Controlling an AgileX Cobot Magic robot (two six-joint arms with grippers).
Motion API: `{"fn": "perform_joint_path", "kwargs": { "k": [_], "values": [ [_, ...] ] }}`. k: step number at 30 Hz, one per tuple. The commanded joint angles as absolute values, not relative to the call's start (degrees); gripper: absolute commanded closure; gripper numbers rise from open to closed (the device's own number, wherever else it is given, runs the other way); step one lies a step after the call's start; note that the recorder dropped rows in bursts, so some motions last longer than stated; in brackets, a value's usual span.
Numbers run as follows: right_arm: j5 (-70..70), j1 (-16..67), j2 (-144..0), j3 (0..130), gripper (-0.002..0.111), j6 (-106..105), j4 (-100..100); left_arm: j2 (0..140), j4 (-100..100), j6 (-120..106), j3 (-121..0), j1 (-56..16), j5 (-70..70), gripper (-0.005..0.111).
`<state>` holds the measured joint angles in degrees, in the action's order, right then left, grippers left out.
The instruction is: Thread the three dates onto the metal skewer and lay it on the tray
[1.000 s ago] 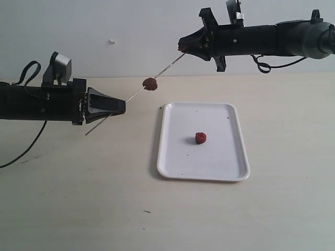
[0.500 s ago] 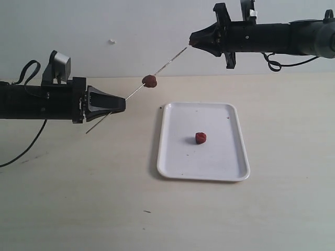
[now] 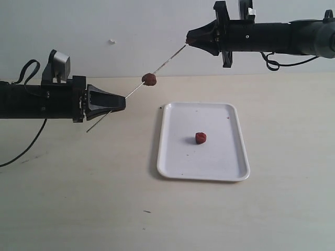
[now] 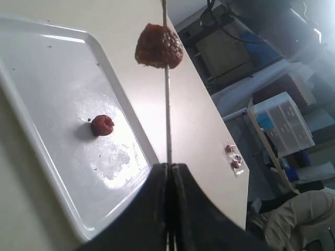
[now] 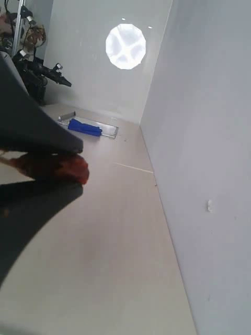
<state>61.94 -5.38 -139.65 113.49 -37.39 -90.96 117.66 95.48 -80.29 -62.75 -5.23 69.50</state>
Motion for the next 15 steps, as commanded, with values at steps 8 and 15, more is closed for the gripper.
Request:
{"fn": "perform_joint_path", "kwargs": {
  "k": [8,15],
  "values": [
    [62.6,-3.7,-139.6,114.2,0.09,-40.8,-91.4,117.1,96.4,-80.8,-62.6,-5.2,70.0,0.107],
    [61.4,-4.3,-139.6,114.2,0.09,-40.8,-91.4,117.1,96.3,-80.8,-62.6,-5.2,70.0,0.107]
  ]
}}
